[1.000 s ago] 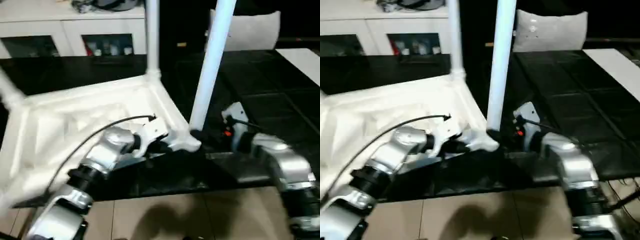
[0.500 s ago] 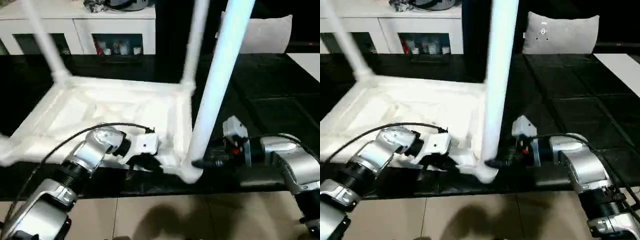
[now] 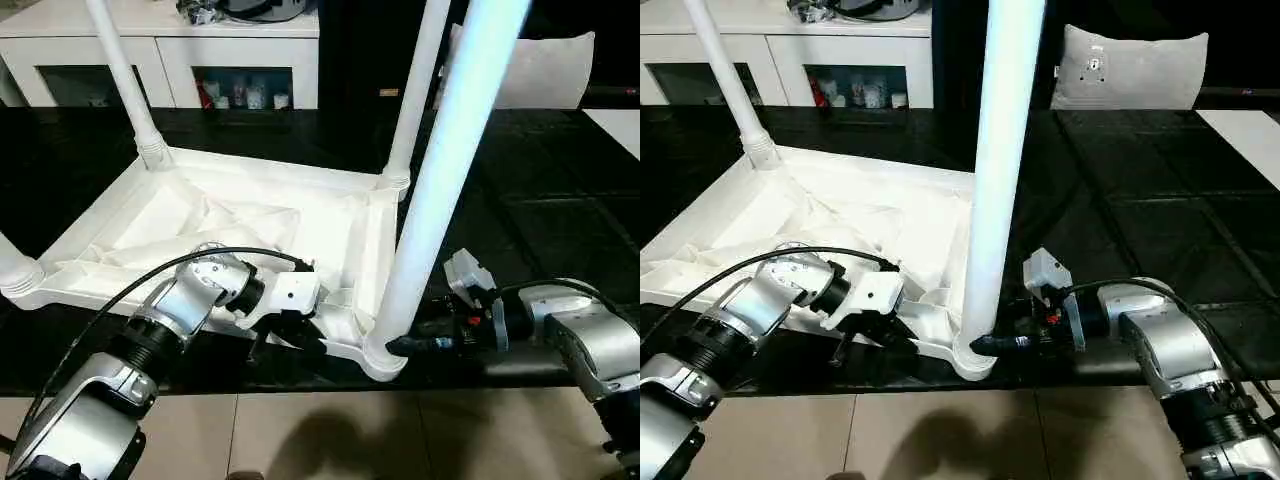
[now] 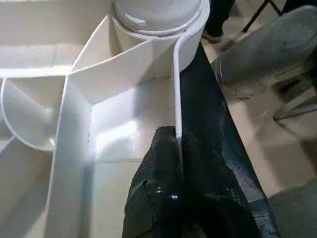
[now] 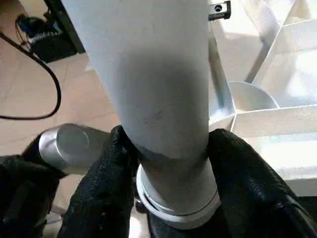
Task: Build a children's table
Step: Rotate leg to tighten
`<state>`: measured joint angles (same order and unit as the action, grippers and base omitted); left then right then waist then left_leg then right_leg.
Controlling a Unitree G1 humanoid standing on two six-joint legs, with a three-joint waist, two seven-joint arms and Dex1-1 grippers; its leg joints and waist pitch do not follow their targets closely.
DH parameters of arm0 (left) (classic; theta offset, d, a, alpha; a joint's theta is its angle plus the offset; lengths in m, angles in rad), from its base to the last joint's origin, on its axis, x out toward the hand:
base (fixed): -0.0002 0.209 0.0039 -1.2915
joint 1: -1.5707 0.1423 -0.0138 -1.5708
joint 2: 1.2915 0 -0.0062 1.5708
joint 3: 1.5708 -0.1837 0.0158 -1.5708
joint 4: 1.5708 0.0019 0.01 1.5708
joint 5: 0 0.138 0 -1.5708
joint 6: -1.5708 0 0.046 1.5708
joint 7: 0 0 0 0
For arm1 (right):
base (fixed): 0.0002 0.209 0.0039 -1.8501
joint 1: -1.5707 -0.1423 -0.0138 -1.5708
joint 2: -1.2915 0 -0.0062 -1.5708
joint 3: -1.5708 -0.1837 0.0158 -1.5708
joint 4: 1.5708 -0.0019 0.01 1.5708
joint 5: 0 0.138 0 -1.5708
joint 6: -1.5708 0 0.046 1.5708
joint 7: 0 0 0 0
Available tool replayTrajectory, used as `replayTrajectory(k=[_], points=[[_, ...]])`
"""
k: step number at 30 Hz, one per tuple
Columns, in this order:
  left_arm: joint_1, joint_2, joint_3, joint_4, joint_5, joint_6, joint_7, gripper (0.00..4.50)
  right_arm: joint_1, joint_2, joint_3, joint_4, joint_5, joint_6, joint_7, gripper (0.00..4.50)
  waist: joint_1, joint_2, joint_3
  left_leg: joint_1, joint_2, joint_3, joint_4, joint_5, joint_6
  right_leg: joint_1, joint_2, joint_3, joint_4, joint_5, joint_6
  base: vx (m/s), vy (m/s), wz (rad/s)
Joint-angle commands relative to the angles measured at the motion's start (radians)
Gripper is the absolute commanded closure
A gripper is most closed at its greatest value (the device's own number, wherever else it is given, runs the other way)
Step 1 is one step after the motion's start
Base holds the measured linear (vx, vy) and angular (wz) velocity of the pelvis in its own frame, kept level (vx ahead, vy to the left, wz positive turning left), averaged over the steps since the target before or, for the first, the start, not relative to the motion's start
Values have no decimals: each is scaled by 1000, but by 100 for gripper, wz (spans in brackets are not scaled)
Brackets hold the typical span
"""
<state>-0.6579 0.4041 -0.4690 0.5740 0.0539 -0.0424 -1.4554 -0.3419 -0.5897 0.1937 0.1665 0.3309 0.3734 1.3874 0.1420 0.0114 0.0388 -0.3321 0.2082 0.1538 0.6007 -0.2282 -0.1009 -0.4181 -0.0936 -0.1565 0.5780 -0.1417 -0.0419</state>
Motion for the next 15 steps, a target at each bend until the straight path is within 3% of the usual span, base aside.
replayTrajectory(k=[1,6,8,10,12,15], points=[[-1,-18,1,-26,-18,28,-10,450,6,22,-20,-36,60,31,-1,257,-6,-17,-69,-16,19,12,-63,-44,86,78,-57,60,-66,-343,-80,0,0,0],[12,-41,23,-59,-15,153,69,450,6,79,-57,-61,74,93,-123,259,-13,-17,-65,-16,14,12,-65,-59,66,76,-56,56,-76,-401,-56,0,0,0],[23,-92,59,-83,-19,268,180,450,-17,154,-81,-30,21,116,-304,259,-21,-17,-65,-15,13,12,-65,-69,54,76,-56,55,-79,-425,-42,0,0,0],[35,-129,78,-107,-15,326,262,450,-50,226,-120,22,-13,138,-468,259,-46,-18,-63,-22,5,9,-64,-78,32,79,-54,46,-86,-461,-22,0,0,0],[41,-154,86,-116,-6,357,320,450,-74,274,-158,54,-13,157,-568,259,-69,-18,-64,-28,1,7,-63,-77,31,82,-53,39,-92,-474,-8,0,0,0],[38,-218,126,-108,2,428,454,450,-100,350,-202,75,-28,161,-717,259,-91,-17,-67,-25,-1,10,-58,-65,60,76,-50,44,-92,-442,-27,0,0,0]])
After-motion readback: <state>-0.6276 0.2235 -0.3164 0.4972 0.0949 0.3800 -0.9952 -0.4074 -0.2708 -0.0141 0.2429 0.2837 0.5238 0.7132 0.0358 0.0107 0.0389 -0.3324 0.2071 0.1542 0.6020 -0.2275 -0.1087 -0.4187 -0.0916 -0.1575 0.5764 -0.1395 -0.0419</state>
